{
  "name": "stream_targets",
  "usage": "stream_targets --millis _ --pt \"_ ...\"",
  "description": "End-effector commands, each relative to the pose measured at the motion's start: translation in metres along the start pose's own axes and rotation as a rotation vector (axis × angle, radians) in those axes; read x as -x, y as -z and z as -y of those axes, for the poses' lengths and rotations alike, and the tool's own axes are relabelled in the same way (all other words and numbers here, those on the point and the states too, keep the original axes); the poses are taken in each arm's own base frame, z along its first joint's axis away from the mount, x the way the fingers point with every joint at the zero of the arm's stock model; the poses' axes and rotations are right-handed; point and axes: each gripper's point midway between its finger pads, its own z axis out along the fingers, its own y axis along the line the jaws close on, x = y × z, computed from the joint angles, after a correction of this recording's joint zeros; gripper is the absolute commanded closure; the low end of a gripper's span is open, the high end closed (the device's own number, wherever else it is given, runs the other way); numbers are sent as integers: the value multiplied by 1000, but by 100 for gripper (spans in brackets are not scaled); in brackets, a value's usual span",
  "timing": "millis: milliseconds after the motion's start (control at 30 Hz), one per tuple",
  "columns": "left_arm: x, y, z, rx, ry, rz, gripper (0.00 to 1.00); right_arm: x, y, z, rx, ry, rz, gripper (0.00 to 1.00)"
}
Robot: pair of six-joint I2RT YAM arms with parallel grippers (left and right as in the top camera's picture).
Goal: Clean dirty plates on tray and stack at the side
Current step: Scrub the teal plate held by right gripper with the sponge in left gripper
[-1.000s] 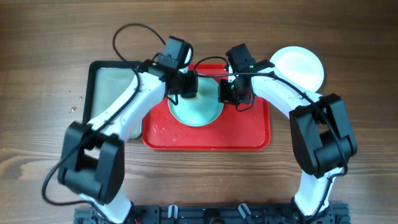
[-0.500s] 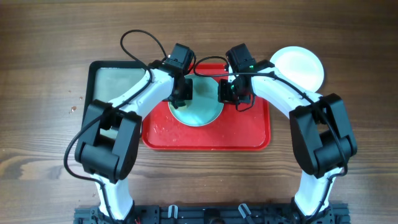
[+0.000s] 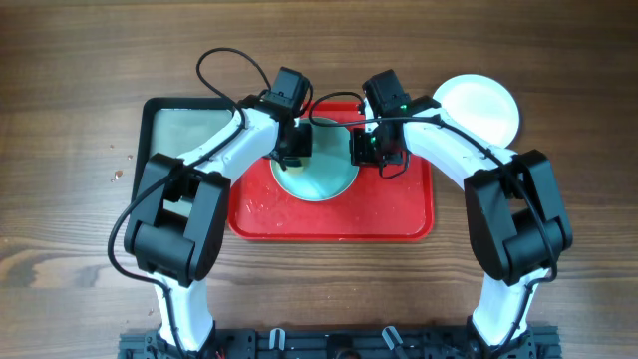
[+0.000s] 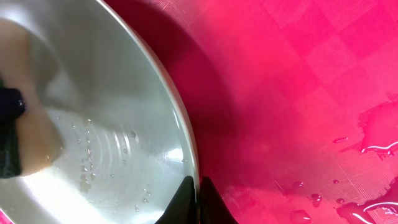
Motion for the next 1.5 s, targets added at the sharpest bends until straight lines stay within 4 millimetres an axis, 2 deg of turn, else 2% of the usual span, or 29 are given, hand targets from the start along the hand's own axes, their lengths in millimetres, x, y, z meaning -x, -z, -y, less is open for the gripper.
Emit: stream_targets --millis 0,133,200,267,500,600,700,767,800,833,900,1000,1067,1200,1267,1367,1467 --pt "-28 -30 27 -161 -67 -126 96 -4 0 -6 27 30 -10 96" --pt "-33 -34 37 -215 -81 -149 96 -5 0 -9 44 31 -16 96" --pt "-41 -28 58 -334 -101 -183 96 -5 0 -9 43 30 -16 96" --pt "-46 -24 69 -389 -105 -205 96 -5 0 -9 43 30 -16 96" --pt "-70 -22 101 -414 -179 -250 96 -5 0 -9 43 30 -17 96" --pt "-75 -21 105 -414 -188 -263 96 -5 0 -9 43 30 -17 96" --pt "-57 -10 93 -404 -160 -214 96 -5 0 -9 43 30 -17 95" --pt "-34 2 72 -315 -146 -133 96 -5 0 -9 43 30 -16 95" --pt "-21 12 58 -250 -138 -84 96 -5 0 -9 43 30 -16 89" --pt "-5 27 41 -172 -128 -20 96 -5 0 -9 43 30 -16 82" --pt "21 68 14 -61 -103 114 96 -5 0 -9 43 30 -15 78" --pt "35 105 -1 -30 -74 206 96 -5 0 -9 43 30 -15 79" --pt "34 116 -7 -28 -61 215 96 -5 0 -9 43 29 -15 86" --pt "12 100 -12 -8 -61 131 96 -5 0 -9 43 27 -15 87" --pt "1 84 -16 4 -58 86 96 -5 0 -9 43 27 -15 96" --pt "-8 65 -21 12 -56 58 96 -5 0 -9 43 26 -15 96" --pt "-5 36 -22 9 -57 65 96 -5 0 -9 43 27 -15 96"
